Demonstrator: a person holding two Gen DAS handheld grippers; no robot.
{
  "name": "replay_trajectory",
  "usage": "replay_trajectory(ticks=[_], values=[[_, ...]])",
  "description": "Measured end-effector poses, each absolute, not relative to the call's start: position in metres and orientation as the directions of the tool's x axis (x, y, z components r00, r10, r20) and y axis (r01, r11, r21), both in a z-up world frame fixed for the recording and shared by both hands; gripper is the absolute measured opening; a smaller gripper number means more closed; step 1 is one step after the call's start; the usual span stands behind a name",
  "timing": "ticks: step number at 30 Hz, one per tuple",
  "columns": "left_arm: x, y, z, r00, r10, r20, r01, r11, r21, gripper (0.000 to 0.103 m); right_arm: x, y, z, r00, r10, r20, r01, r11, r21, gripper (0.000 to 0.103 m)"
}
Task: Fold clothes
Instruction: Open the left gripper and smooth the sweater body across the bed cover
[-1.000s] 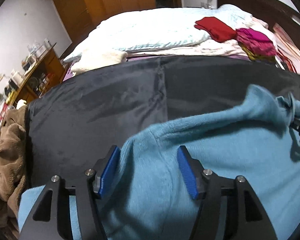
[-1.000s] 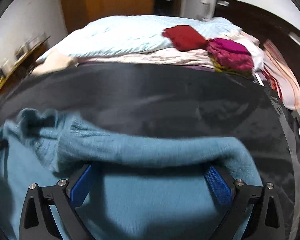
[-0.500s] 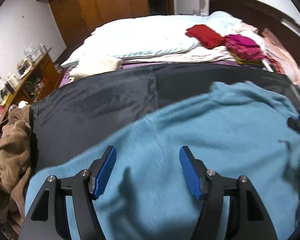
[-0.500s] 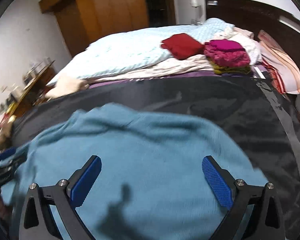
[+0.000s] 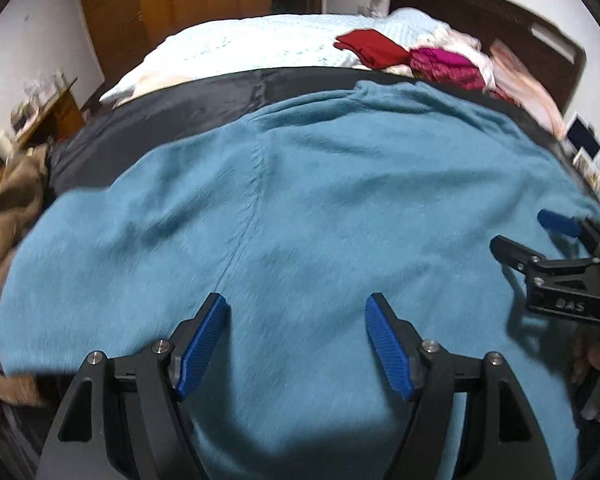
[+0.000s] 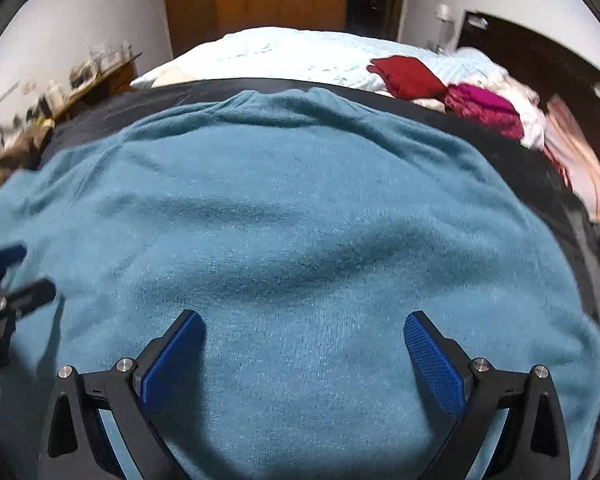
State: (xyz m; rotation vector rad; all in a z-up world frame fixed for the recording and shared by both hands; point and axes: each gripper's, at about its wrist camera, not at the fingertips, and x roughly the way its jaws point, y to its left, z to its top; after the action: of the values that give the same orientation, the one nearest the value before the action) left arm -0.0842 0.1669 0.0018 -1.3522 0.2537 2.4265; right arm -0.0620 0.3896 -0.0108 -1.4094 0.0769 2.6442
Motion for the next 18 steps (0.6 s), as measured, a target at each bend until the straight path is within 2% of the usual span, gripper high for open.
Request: replay_trajectory(ticks=[7, 18], values=[[-0.064, 0.109, 0.016, -0.555, 0.236, -0.798, -0.272, -0.958, -0.095, 0.079, -0.059, 0.385, -0.011, -0.569, 0.11, -0.815, -0.15, -0.988, -0.028, 0.102], [-0.058, 0.029, 0.007, -0.566, 0.268, -0.78, -0.108, -0.962, -0.252, 0.08, -0.064, 0.388, -0.015, -0.57, 0.11, -0.814, -0.15, -0.988, -0.028, 0.102]])
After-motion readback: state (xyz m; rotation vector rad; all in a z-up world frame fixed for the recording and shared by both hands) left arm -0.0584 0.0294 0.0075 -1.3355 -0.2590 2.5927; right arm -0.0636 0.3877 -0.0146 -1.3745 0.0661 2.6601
